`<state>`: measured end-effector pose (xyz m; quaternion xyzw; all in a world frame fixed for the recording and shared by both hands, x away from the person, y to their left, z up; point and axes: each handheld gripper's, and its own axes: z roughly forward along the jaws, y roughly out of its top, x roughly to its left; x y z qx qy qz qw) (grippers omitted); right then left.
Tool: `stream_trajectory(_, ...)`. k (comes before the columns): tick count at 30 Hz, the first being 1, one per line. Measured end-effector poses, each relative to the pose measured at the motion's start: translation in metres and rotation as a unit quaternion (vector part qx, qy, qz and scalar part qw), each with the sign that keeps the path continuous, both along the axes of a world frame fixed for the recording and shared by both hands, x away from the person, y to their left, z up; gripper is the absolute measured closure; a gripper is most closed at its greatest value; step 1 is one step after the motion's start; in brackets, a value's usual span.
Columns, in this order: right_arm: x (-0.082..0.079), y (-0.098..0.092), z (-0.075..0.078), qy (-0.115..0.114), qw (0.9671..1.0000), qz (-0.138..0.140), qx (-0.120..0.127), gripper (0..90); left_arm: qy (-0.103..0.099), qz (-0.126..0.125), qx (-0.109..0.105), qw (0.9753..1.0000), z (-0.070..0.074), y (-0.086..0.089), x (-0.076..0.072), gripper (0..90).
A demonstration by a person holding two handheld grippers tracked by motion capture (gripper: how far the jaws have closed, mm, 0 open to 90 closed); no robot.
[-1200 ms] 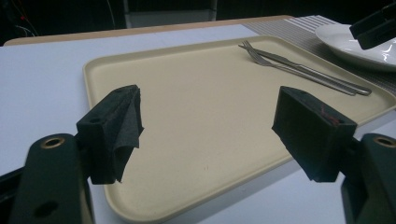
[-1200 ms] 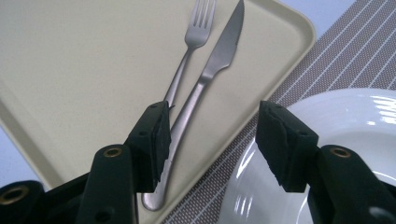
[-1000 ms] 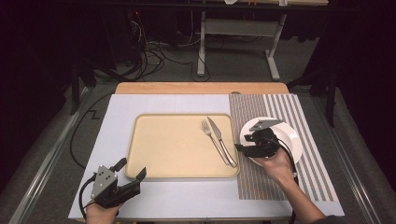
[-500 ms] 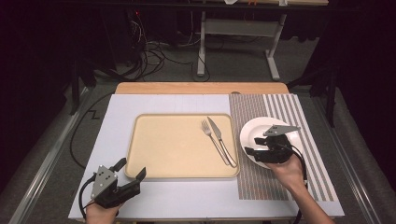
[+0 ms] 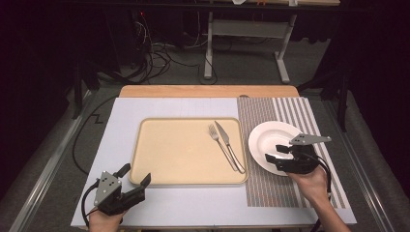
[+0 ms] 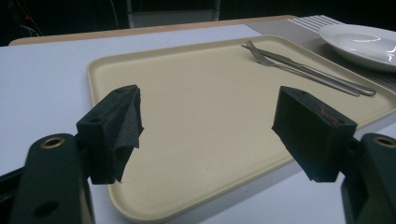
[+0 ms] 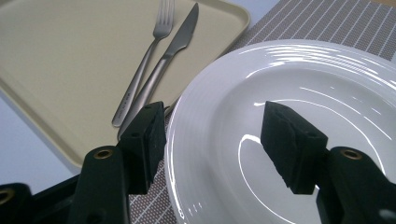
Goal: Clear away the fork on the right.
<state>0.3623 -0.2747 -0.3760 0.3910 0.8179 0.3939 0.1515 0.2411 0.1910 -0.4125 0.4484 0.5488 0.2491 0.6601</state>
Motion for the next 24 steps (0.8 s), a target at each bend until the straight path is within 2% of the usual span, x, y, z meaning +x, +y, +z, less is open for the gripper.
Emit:
stream_trajectory(14,-0.014,-0.028,-0.003,-0.013,0.9993,-0.021,0.027,38.5,-0.001,0.001,0.001,1.0000,0.000,0.000,0.000,24.7)
stream_trajectory(24,-0.026,-0.043,-0.010,-0.044,0.9972,-0.044,0.042,37.1,-0.001,-0.001,-0.002,1.0000,0.000,0.000,0.001,24.7)
